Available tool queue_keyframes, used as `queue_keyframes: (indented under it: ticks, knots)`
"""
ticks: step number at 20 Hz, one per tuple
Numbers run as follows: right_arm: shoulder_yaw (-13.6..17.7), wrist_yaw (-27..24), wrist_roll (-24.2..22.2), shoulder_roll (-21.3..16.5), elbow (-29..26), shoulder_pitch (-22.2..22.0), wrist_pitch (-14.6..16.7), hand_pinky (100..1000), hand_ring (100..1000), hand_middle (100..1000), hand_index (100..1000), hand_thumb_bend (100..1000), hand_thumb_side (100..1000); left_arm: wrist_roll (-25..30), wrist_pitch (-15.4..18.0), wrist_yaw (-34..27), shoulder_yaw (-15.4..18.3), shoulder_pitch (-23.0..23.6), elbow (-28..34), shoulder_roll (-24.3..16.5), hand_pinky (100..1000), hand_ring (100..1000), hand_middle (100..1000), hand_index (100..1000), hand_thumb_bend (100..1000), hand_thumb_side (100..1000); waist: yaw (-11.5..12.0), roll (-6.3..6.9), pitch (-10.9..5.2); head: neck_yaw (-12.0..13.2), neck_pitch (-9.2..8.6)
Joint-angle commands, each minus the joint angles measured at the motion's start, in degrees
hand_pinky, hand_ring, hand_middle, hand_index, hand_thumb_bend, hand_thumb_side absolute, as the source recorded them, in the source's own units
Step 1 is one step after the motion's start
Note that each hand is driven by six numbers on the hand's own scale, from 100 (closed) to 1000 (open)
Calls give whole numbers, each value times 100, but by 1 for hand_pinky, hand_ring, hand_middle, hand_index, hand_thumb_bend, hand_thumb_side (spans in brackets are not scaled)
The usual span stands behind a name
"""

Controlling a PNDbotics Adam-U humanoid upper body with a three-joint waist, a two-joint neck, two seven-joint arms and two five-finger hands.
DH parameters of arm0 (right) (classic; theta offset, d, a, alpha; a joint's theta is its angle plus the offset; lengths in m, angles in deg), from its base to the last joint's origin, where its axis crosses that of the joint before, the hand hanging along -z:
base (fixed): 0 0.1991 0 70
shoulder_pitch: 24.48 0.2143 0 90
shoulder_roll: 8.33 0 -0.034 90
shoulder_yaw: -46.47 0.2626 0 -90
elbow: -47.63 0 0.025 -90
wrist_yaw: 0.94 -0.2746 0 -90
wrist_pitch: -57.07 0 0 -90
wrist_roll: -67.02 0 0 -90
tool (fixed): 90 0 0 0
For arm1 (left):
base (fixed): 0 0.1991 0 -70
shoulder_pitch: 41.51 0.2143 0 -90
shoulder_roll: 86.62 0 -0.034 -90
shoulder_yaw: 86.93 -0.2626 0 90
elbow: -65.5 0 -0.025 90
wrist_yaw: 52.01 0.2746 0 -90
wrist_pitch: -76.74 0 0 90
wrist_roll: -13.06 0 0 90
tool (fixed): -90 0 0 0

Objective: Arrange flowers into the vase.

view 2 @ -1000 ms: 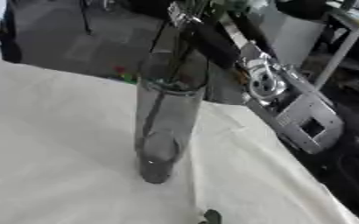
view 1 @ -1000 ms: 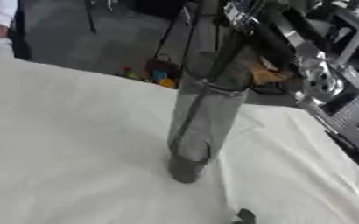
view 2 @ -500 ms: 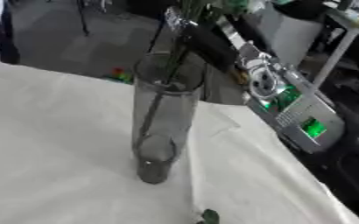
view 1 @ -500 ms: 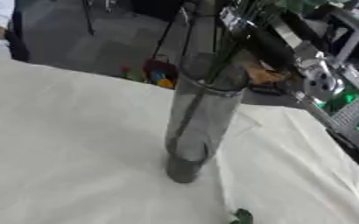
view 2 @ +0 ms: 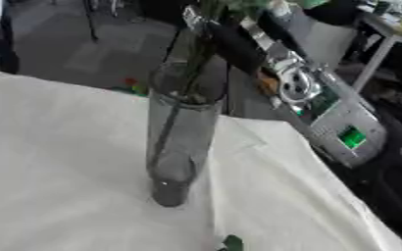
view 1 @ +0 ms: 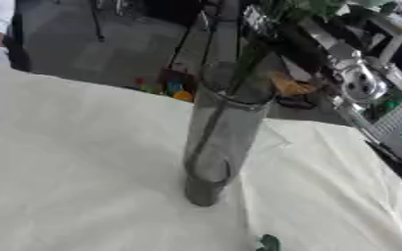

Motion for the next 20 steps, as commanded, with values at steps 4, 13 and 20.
queue_keyframes:
  ticks: [4, 13, 20]
  knots:
    - [45, -492, -236, -181, -15, 194, -672, 784, 695, 562, 197, 100, 1000, 0, -30, 19, 35, -20, 73, -169, 799, 877, 866, 946, 100, 1000, -33, 26, -218, -14, 52]
    - [57, -281, -714, -127, -70, 303, -1021, 786, 699, 556, 202, 100, 1000, 0, -48, 24, 33, -25, 73, -159, 799, 878, 867, 947, 100, 1000, -44, 9, -224, -37, 42]
    - [22, -194, -668, -84, 2, 238, -823, 790, 703, 562, 275, 100, 1000, -7, -47, 35, 45, -40, 73, -123, 799, 878, 867, 947, 100, 1000, -18, 31, -186, -38, -26]
